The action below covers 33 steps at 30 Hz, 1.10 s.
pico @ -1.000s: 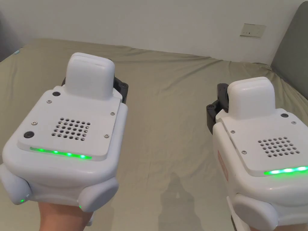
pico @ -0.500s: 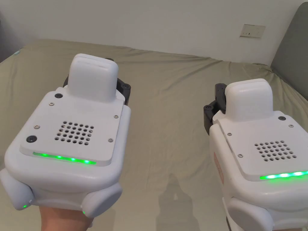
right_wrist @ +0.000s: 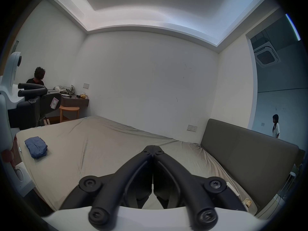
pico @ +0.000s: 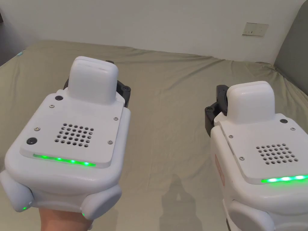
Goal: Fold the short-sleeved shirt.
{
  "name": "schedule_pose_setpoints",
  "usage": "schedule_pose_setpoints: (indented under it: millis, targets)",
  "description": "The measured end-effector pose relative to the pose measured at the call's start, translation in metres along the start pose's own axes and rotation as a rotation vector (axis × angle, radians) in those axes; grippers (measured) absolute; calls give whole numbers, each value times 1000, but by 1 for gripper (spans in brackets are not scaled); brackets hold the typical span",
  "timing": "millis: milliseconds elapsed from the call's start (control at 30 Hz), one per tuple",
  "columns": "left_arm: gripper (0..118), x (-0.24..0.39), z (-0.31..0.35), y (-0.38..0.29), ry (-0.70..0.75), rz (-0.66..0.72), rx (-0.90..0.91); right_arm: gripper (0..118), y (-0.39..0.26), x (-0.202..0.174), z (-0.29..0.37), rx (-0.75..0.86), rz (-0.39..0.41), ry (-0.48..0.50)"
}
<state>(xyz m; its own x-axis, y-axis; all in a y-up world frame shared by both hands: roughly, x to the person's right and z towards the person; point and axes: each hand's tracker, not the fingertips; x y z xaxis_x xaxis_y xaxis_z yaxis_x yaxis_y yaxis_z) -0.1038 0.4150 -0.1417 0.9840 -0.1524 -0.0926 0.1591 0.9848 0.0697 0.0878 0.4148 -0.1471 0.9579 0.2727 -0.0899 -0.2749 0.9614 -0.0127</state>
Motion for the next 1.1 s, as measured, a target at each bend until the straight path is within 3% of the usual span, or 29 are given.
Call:
schedule_pose_setpoints:
  millis: [233,267,300,333,367,433,500,600,733,800,933,1100]
  targets:
    - [0,2,-1,-5,-19,0,-22,2,0,4,1,8,-21,-25]
    - [0,2,-1,-5,-21,2,-27,10,-1,4,1,14,-23,-29]
    - [9,2,-2,-6,-23,5,-32,32,-3,6,1,26,-27,-32]
    - [30,1,-2,-6,-22,5,-35,85,-3,7,1,40,-29,-27]
    - [55,0,-3,-7,-23,5,-38,116,-3,8,-1,35,-24,-38]
    - [118,-3,-5,-7,-43,17,-57,118,-4,10,-2,114,1,-22]
    - [118,-6,-5,-6,-65,31,27,118,-5,11,-5,71,29,-32]
    - [118,-7,-6,-7,-28,31,-38,118,0,5,-4,52,46,-20]
    - [118,-9,-4,-6,-14,23,-29,118,14,8,-2,-45,-130,90]
    - [118,-12,-4,-6,-12,22,-28,118,22,10,-2,-100,-206,59]
    - [118,-15,-1,-4,-8,21,-28,118,38,7,-4,-225,-187,-17]
    - [118,-19,-1,-2,-16,47,-37,118,43,12,3,-198,-216,16]
